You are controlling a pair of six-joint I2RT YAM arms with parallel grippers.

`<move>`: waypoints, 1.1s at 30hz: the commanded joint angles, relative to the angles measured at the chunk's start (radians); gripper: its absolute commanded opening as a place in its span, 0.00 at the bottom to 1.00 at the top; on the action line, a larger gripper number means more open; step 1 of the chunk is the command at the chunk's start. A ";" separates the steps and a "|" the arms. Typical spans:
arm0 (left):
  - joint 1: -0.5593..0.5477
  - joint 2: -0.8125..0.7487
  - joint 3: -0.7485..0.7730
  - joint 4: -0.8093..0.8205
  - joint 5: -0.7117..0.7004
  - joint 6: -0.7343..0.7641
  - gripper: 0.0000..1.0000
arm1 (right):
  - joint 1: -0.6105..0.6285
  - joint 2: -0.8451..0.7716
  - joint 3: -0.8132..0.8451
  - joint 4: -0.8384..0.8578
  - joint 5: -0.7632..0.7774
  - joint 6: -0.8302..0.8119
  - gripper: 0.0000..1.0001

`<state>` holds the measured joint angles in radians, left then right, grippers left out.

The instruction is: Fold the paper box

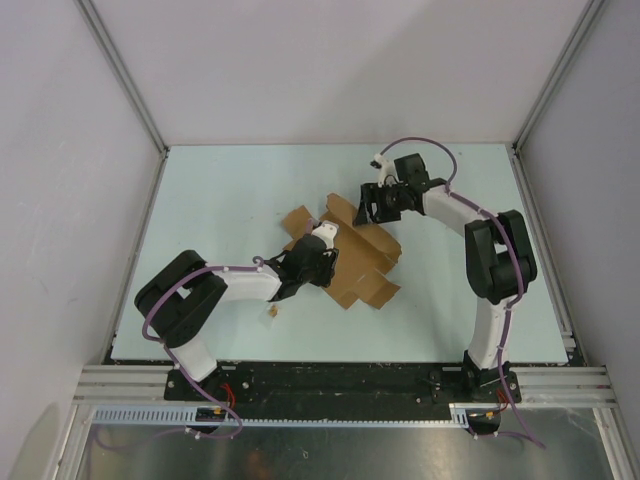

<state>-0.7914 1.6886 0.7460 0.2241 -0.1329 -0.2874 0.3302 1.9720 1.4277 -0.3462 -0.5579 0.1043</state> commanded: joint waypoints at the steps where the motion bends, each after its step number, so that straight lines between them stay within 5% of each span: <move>1: 0.000 -0.004 -0.028 -0.055 0.042 -0.015 0.46 | -0.010 -0.142 0.054 -0.008 0.125 0.012 0.74; 11: 0.000 -0.128 -0.016 -0.115 0.010 -0.007 0.46 | 0.018 -0.320 0.048 -0.071 0.420 0.009 0.76; 22: 0.011 -0.348 -0.020 -0.172 -0.014 -0.018 0.52 | 0.095 -0.361 -0.139 -0.051 0.395 0.069 0.75; 33: 0.035 -0.530 -0.211 -0.195 -0.004 -0.326 0.76 | 0.116 -0.216 -0.200 0.113 0.378 0.117 0.69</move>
<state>-0.7624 1.1980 0.5797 0.0402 -0.1352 -0.4706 0.4381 1.7130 1.2263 -0.3386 -0.1909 0.2024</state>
